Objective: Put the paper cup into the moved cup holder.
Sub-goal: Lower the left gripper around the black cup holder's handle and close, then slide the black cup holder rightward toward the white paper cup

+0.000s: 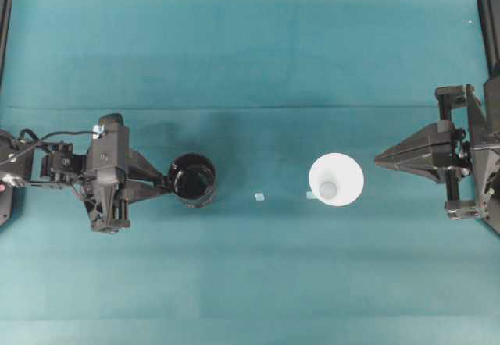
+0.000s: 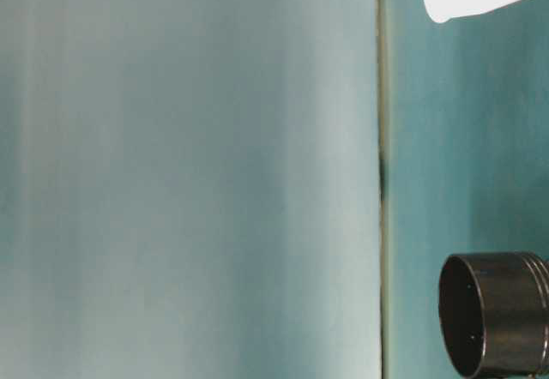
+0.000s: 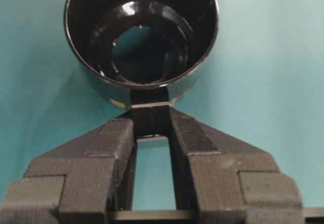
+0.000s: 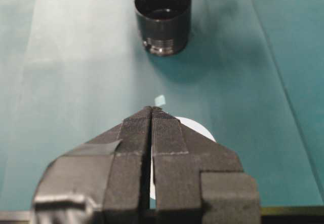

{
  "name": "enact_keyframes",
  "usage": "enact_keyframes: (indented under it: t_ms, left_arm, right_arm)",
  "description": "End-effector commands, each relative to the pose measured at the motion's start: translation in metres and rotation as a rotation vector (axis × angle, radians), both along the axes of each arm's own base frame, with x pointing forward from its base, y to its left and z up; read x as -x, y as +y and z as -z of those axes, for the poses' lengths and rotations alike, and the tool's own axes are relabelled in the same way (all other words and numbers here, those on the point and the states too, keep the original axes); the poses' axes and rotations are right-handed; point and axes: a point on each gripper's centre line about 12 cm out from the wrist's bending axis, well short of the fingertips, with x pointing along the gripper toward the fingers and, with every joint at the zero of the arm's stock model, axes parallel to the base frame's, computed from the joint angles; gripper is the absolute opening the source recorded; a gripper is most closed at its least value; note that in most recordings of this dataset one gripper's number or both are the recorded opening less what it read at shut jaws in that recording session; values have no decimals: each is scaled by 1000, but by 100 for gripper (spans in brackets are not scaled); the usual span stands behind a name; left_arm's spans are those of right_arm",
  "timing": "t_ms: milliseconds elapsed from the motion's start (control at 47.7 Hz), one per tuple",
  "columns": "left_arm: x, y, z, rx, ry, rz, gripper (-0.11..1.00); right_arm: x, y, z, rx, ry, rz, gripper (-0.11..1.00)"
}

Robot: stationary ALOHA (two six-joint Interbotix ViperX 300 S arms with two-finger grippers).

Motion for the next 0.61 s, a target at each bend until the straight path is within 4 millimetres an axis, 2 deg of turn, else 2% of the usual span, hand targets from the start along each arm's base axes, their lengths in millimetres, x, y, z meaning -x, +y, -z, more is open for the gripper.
enact_keyframes:
  t_ms: [0, 293, 587]
  left_arm:
    - [-9, -1, -11, -3, -71, 7, 19]
    - [-36, 1, -30, -33, -162, 20, 19]
    - [-69, 1, -41, -91, -205, 51, 19]
  right_arm:
    - [-3, 0, -6, -11, -15, 6, 1]
    - [-3, 0, -6, -11, -15, 6, 1]
    - [-3, 0, -6, -11, -15, 6, 1]
